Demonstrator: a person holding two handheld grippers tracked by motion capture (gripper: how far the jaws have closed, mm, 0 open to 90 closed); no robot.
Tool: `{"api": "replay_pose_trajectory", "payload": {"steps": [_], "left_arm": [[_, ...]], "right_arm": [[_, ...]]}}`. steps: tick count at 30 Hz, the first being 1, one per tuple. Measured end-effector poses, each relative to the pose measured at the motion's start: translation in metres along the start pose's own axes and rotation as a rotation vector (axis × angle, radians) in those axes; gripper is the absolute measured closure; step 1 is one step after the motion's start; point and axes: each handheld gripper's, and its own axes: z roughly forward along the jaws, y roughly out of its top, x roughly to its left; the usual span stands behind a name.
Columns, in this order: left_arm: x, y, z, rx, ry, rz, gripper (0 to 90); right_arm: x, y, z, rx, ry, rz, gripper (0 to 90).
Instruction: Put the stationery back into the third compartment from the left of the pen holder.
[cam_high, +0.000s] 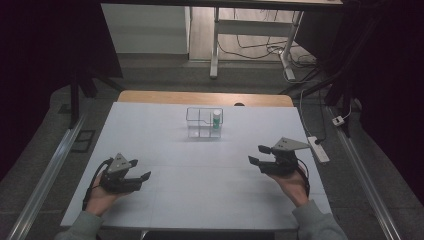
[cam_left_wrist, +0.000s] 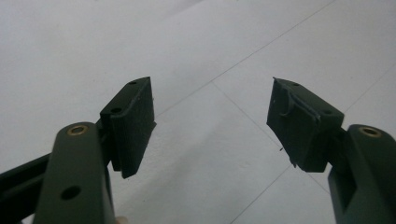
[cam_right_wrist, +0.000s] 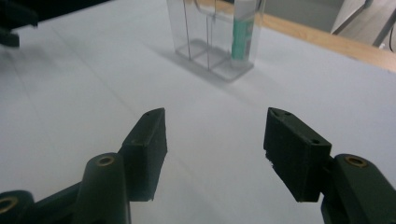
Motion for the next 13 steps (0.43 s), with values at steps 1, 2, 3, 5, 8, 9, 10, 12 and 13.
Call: {"api": "replay_pose_trajectory", "payload": {"steps": [1, 2, 3, 5, 8, 9, 10, 12, 13], "left_arm": [[0.0, 0.0, 0.0, 0.0, -0.001, 0.001, 31.6], [0.0, 0.001, 0.001, 0.0, -0.001, 0.0, 31.6], [-0.001, 0.001, 0.001, -0.001, -0.001, 0.001, 31.6], [-0.001, 0.001, 0.001, -0.002, -0.002, -0.001, 31.6], [0.0, 0.002, 0.0, -0.004, 0.0, -0.002, 31.6], [0.0, 0.002, 0.0, -0.006, -0.001, -0.003, 31.6], [0.0, 0.002, 0.0, -0.007, 0.0, -0.003, 31.6], [0.0, 0.002, 0.0, -0.01, 0.0, -0.003, 31.6], [0.0, 0.002, 0.0, -0.011, 0.001, -0.002, 31.5]], "right_arm": [[0.0, -0.005, -0.004, 0.004, -0.004, -0.001, 38.5], [0.0, -0.01, -0.007, 0.001, -0.003, 0.006, 38.5], [0.0, -0.014, -0.01, 0.006, -0.003, 0.011, 38.5], [-0.001, -0.021, -0.014, 0.005, -0.007, 0.021, 38.4], [-0.002, -0.027, -0.016, 0.01, -0.006, 0.021, 38.2], [-0.002, -0.028, -0.015, 0.011, -0.002, 0.024, 38.0], [-0.002, -0.028, -0.015, 0.015, 0.001, 0.021, 37.9], [-0.001, -0.029, -0.015, 0.011, 0.0, 0.022, 37.5], [-0.001, -0.029, -0.015, 0.015, 0.001, 0.022, 37.2]]}}
